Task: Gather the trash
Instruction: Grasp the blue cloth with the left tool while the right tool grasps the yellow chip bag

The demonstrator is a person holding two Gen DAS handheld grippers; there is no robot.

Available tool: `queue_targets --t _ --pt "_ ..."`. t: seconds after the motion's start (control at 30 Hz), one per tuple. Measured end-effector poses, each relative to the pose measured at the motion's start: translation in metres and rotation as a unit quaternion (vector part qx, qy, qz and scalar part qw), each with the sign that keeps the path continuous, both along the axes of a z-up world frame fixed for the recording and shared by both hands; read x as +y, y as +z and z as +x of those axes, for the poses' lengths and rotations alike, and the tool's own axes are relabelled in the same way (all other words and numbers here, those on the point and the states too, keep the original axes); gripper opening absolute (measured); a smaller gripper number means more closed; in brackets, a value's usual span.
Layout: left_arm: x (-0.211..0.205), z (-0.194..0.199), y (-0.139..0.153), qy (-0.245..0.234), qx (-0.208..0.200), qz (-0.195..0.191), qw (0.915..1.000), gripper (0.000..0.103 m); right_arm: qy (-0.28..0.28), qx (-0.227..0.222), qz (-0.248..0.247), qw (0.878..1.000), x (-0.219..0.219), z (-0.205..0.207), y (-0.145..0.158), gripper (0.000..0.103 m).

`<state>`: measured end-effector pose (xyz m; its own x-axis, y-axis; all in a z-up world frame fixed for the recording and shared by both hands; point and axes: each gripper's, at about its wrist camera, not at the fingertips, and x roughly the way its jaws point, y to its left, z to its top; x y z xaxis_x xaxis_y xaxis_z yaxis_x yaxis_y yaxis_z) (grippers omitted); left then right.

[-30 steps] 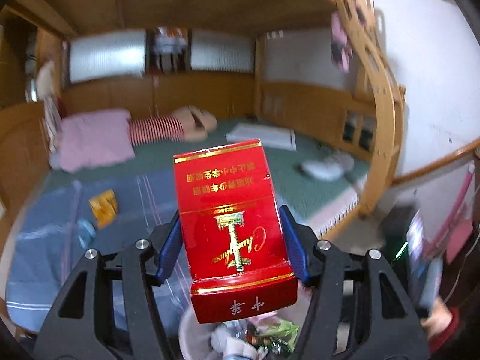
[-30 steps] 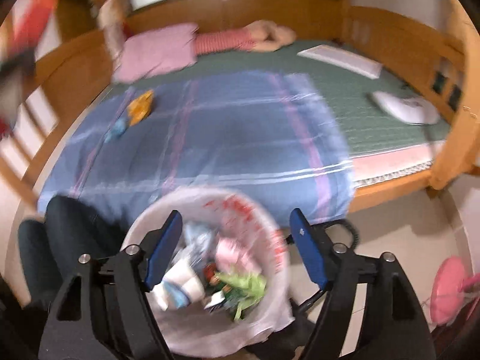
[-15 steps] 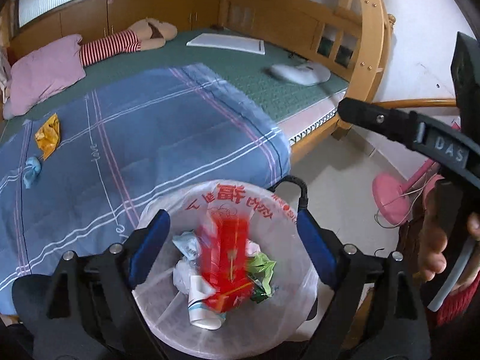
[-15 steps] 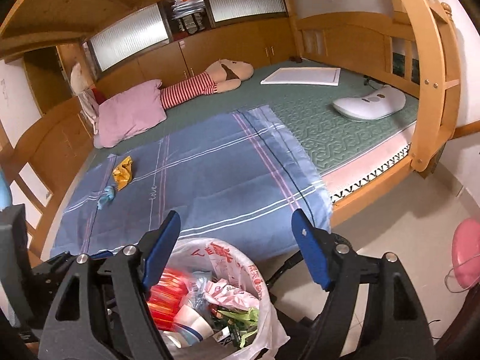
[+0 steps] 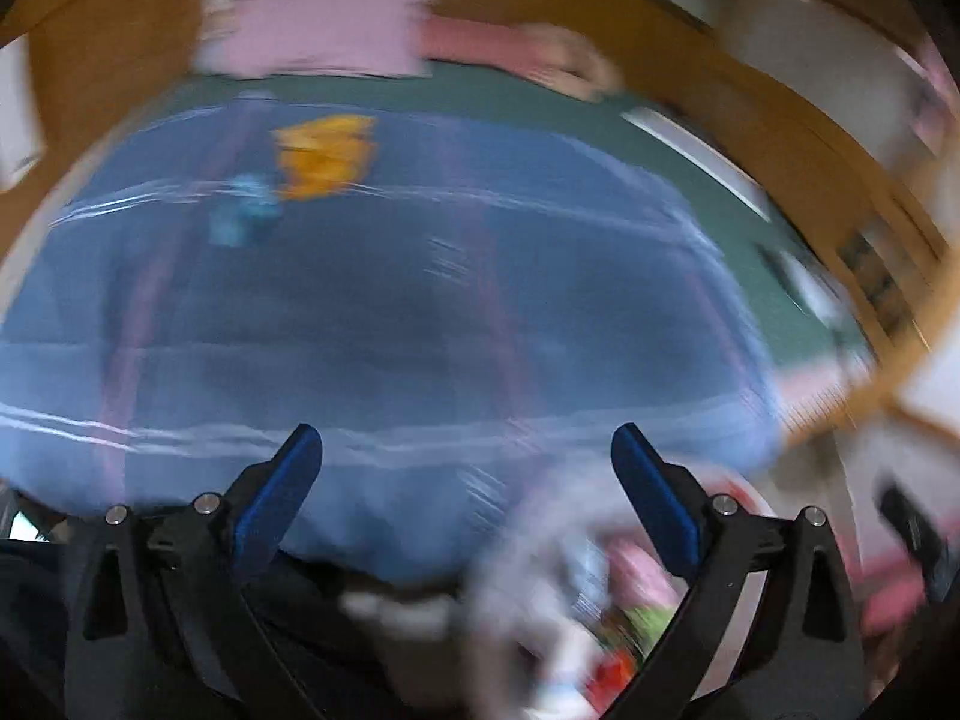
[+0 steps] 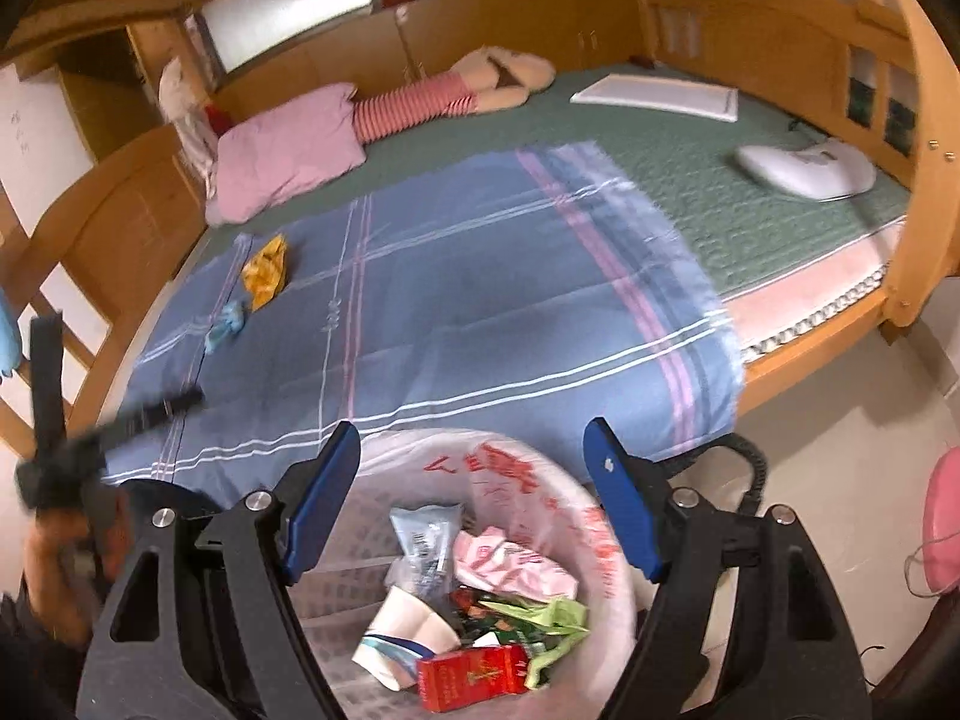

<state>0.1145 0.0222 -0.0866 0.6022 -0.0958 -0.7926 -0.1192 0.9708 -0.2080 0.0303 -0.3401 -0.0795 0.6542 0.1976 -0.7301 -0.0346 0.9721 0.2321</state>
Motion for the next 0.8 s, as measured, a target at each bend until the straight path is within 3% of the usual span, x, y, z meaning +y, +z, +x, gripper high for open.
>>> queue_targets --t 0.13,0.23,0.33,0.5,0.53,0.6,0.63,0.67,0.7,0.8 --pt "0.091 0.066 -0.024 0.121 0.026 0.013 0.9922 0.097 0.015 0.015 -0.007 1.0 0.022 0.023 -0.01 0.076" --pt "0.142 0.12 -0.048 0.17 0.055 0.021 0.9837 0.097 0.021 0.032 -0.006 0.999 0.033 0.038 -0.021 0.076" --pt "0.167 0.17 -0.076 0.149 0.06 0.022 0.9868 0.097 0.023 0.055 -0.01 0.998 0.044 0.055 -0.032 0.076" --pt "0.185 0.216 -0.115 0.108 0.061 0.013 0.9923 0.094 0.028 0.066 -0.018 0.997 0.058 0.074 -0.037 0.076" --pt "0.188 0.222 -0.123 0.101 0.063 0.012 0.9928 0.087 0.029 0.066 -0.017 0.997 0.063 0.08 -0.038 0.076" --pt "0.19 0.226 -0.135 0.086 0.087 0.01 0.9924 0.024 0.034 0.067 -0.012 0.997 0.071 0.091 -0.04 0.076" --pt "0.19 0.227 -0.138 0.088 0.09 0.023 0.9918 0.02 0.042 0.069 -0.005 0.997 0.079 0.1 -0.041 0.076" --pt "0.19 0.222 -0.134 0.085 0.078 0.026 0.9929 0.007 0.047 0.069 0.0 0.997 0.085 0.107 -0.042 0.076" --pt "0.19 0.217 -0.129 0.081 0.077 0.007 0.9938 0.007 0.051 0.067 0.006 0.996 0.091 0.115 -0.042 0.076" --pt "0.196 0.183 -0.103 0.124 0.071 -0.044 0.9887 0.006 0.082 0.055 0.015 0.995 0.129 0.16 -0.043 0.076"
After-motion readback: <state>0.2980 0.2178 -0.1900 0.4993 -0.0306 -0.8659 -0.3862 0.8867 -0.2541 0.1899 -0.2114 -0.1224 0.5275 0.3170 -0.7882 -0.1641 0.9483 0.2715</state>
